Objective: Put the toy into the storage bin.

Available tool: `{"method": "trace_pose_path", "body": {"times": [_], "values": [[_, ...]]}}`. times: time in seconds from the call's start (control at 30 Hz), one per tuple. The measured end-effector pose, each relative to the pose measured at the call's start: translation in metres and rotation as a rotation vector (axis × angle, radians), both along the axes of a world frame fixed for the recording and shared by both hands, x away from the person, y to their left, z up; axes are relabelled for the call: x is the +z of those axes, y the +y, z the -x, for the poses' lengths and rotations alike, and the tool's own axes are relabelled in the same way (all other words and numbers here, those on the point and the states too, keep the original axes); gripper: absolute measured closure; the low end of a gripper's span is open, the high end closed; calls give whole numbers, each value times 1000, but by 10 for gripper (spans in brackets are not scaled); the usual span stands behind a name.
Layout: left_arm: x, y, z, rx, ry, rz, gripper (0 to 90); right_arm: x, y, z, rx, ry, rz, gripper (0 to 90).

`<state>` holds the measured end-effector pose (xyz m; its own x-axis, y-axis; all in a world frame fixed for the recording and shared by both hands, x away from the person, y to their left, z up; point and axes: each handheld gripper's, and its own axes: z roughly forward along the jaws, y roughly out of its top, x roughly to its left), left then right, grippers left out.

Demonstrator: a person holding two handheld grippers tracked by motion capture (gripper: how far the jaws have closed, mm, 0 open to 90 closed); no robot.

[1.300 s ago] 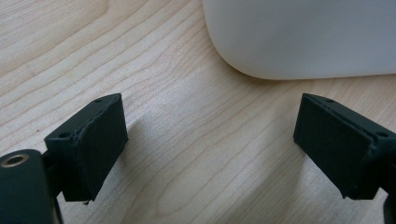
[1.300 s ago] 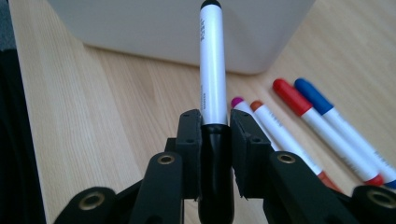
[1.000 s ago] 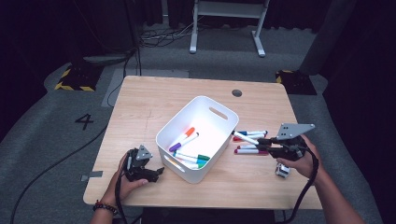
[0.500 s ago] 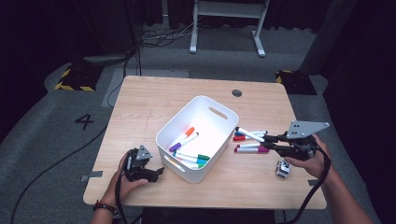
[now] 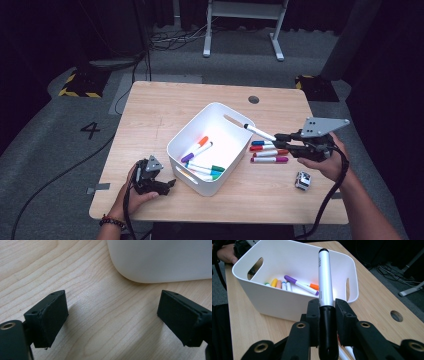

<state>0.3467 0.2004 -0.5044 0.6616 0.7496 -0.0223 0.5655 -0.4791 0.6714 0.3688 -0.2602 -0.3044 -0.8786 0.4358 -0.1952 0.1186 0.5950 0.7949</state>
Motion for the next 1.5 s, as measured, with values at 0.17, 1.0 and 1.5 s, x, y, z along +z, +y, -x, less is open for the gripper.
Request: {"method": "trace_pose_path", "body": {"times": [0.17, 1.0, 1.5], "values": [[0, 0, 0, 0, 0, 0, 98, 1, 23, -8, 22, 17, 1, 745], [0, 0, 0, 0, -1, 1, 100, -38, 148, -57, 23, 217, 171, 745], [0, 0, 0, -1, 0, 1, 100, -57, 174, -61, 18, 332, 320, 744]]}}
